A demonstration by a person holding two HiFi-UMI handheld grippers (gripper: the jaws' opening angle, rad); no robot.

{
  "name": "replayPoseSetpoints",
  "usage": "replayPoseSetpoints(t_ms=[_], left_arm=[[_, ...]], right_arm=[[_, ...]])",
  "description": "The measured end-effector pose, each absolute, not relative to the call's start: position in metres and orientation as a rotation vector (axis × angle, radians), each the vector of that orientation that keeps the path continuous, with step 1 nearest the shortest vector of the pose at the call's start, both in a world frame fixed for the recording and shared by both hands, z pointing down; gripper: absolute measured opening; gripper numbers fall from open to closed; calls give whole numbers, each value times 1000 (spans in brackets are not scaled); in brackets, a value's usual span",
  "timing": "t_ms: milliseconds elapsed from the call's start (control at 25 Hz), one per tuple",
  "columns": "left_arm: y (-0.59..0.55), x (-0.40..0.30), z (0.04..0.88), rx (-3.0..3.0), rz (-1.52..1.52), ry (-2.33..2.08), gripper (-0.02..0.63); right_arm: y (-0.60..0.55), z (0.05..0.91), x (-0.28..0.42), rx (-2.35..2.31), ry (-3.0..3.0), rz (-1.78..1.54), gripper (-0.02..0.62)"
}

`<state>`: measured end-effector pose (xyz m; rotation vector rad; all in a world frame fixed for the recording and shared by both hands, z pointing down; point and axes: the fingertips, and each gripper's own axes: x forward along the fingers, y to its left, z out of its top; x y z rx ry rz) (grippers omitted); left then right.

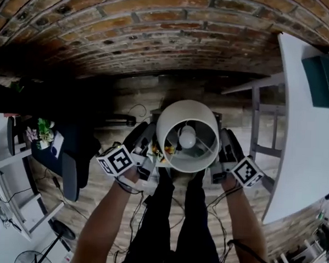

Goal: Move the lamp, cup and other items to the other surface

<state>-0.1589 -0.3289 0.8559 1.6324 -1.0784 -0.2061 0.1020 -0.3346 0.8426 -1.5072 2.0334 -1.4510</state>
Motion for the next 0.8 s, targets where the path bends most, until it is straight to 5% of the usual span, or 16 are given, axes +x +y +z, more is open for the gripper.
replayPoseSetpoints(t_ms=[360,800], left_arm=[[-337,-155,892,1449,-426,-947,247],[-336,-145,881,1423,-516,-832,201]], right_arm=[[-333,885,109,-1341,1743,-1622,210],[-330,881,101,-1209,1729,-1670,187]])
